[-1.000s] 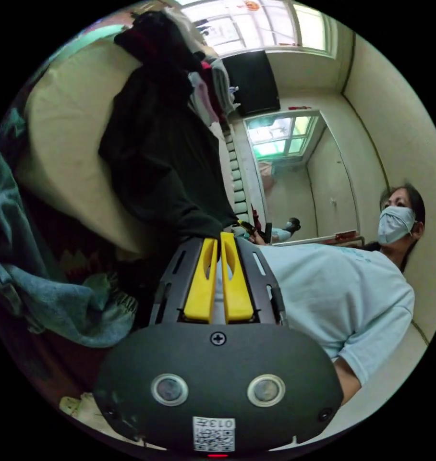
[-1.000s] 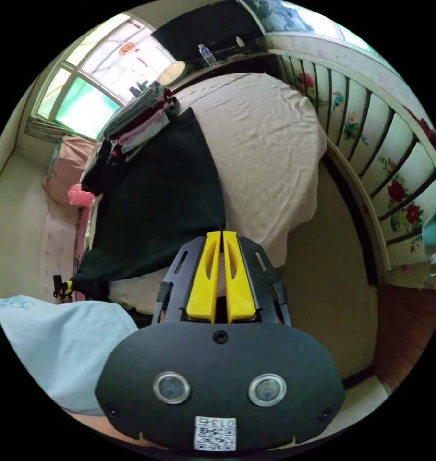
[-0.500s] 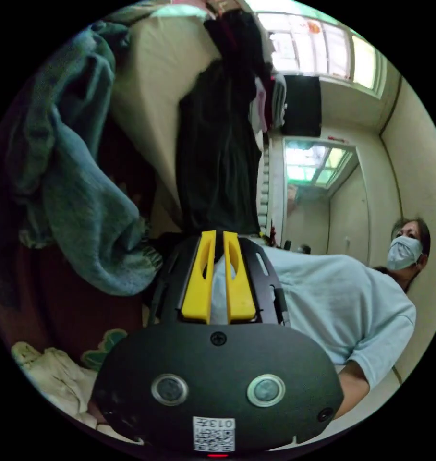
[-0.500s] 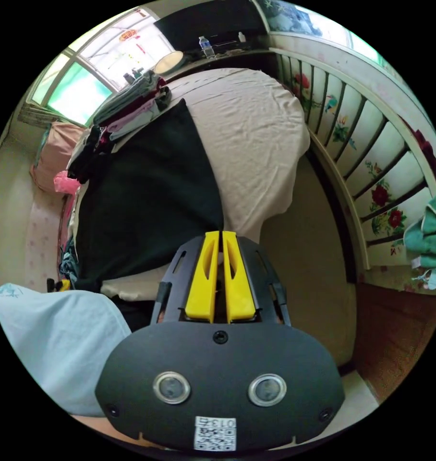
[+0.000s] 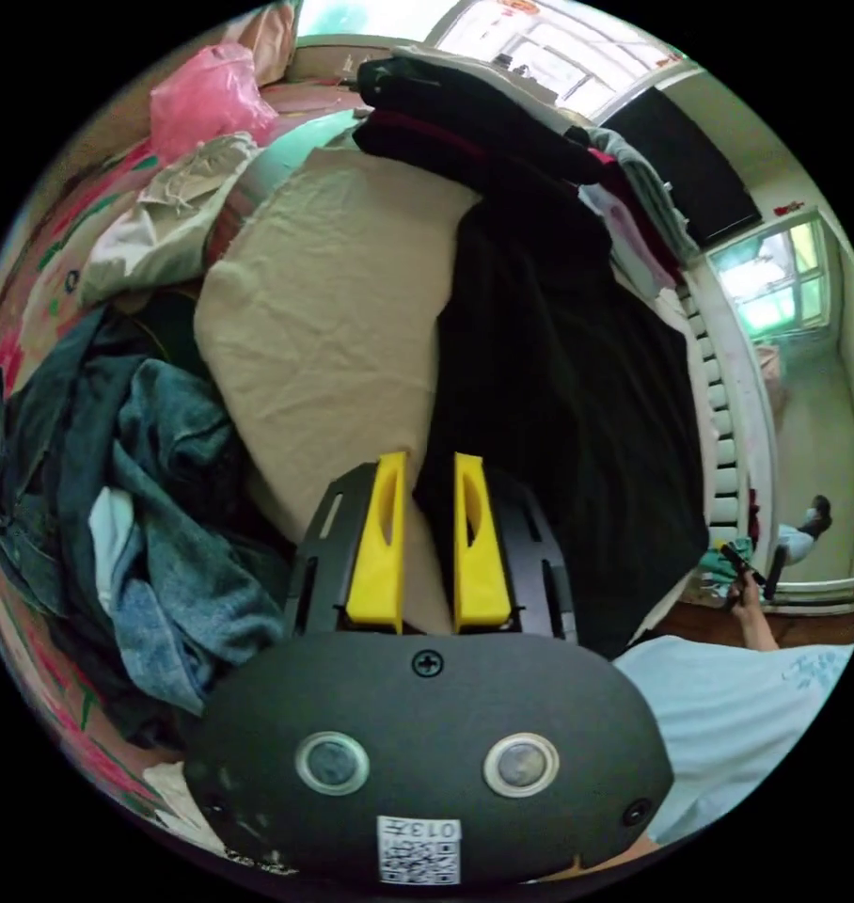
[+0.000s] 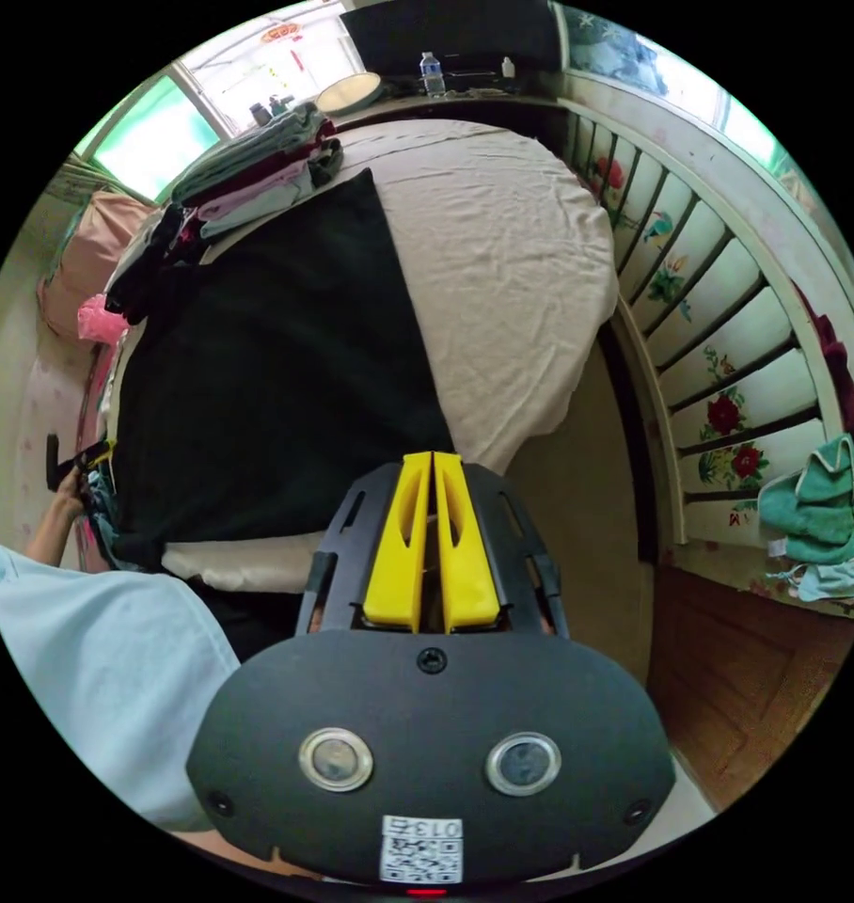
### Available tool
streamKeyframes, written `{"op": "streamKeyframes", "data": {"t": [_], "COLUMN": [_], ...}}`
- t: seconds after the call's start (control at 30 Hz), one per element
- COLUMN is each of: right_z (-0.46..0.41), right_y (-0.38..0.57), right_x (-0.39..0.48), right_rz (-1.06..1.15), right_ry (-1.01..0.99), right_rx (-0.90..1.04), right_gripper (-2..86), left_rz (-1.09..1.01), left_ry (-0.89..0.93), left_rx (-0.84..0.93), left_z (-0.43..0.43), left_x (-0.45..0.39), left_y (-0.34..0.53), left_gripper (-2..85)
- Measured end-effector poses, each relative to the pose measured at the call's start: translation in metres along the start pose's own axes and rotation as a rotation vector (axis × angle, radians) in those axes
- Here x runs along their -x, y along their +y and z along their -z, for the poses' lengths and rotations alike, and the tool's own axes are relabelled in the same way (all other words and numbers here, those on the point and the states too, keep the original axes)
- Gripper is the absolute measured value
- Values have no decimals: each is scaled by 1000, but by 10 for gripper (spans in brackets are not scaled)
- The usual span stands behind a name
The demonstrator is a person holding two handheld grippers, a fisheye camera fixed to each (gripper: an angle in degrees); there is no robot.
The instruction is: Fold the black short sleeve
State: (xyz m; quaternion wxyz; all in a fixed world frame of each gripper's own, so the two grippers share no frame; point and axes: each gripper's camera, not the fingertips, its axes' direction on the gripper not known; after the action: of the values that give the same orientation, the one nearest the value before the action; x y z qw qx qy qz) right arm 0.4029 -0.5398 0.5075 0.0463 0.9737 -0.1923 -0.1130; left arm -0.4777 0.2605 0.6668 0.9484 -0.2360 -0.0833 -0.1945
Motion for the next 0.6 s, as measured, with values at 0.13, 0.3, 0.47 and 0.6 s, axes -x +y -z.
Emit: {"op": "streamKeyframes", "data": {"t": [0.13,0.3,0.47,0.6], "right_z": [-21,-27,-15,-20], "right_y": [2,11,20,27], "right_x": [10,10,14,13], "right_rz": [-2,-31,30,58], "right_ry": [33,39,1,0], "right_rx": [40,17,-65,-26], "right_gripper": [1,8,60,78], "left_rz": [13,105,-78,-103], "left_ry": [-78,-124,155,380], "left_rx": [33,-86,-8,144], "left_z": [-5,11,3,-26], "left_x": [0,25,9,0], "left_y": [-4,23,68,117], "left_gripper": [6,12,115,180]}}
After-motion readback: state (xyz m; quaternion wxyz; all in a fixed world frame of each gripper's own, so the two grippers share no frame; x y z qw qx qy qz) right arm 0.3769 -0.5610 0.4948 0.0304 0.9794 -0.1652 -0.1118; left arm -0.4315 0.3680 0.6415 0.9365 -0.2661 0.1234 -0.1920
